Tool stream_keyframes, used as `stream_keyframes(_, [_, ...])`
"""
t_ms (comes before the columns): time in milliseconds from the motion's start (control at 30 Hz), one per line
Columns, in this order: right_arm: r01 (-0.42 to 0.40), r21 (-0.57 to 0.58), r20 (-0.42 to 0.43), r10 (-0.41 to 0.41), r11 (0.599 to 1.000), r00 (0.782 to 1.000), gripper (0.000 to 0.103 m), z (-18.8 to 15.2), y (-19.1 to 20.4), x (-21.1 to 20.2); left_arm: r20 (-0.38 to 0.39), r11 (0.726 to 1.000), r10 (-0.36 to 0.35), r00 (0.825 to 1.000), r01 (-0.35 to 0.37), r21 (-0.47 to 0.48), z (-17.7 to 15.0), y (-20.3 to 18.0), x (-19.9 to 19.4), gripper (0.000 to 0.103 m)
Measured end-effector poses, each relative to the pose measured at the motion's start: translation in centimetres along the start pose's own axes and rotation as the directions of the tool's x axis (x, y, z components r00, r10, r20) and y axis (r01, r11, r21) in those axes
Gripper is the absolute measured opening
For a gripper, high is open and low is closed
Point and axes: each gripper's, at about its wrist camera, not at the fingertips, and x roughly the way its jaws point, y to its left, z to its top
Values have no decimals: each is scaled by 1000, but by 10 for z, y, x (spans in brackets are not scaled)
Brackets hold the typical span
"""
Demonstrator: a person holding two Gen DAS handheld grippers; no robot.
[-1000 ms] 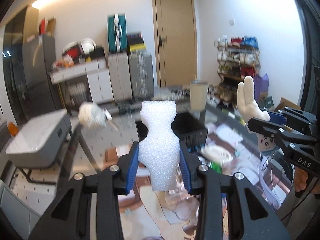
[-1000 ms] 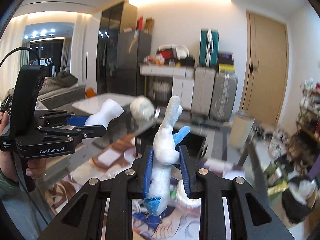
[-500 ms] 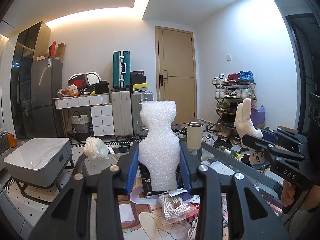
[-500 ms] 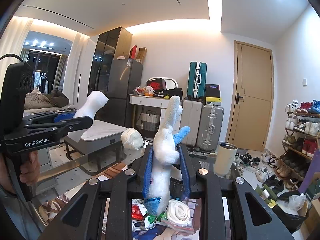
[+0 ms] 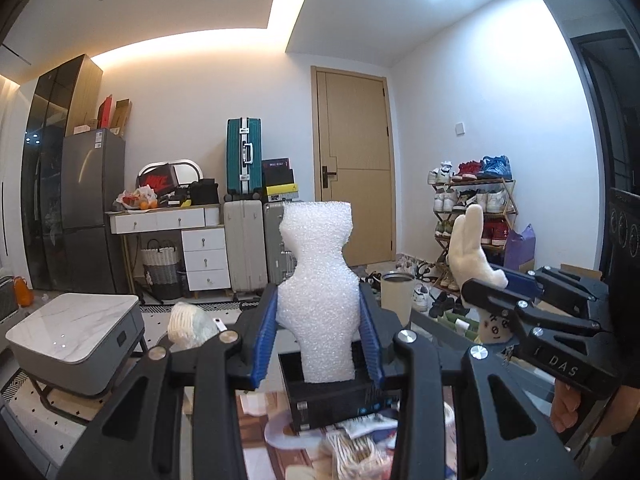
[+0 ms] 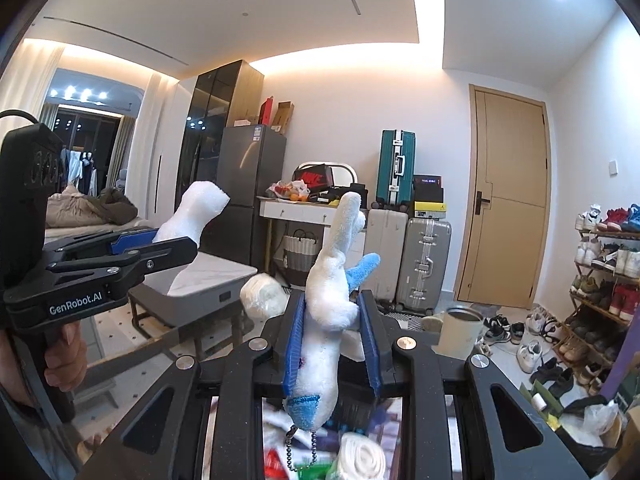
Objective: Organize soft objects
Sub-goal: 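Lower the foam into the black box with the left gripper while the right gripper drops the bunny in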
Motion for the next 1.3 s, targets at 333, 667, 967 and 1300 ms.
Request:
stream_keyframes(333, [7,36,-22,-6,999,1000,26,32,-7,71,-27,996,-12,1000,9,-94,14,25,69,37])
stream_keyframes(667, [55,33,-30,-54,998,998,26,45,-22,128,-25,995,30,999,-33,-97,16,40,119,37])
stream_keyframes(967, [25,79,-256,-4,997,967,26,22,-31,187,-255,982,-42,966,-8,-190,-15,41,163,37])
stream_keyframes(1300, [21,139,-458,45,990,888,26,-36,-48,234,-513,987,-92,853,8,-164,-68,19,217,36])
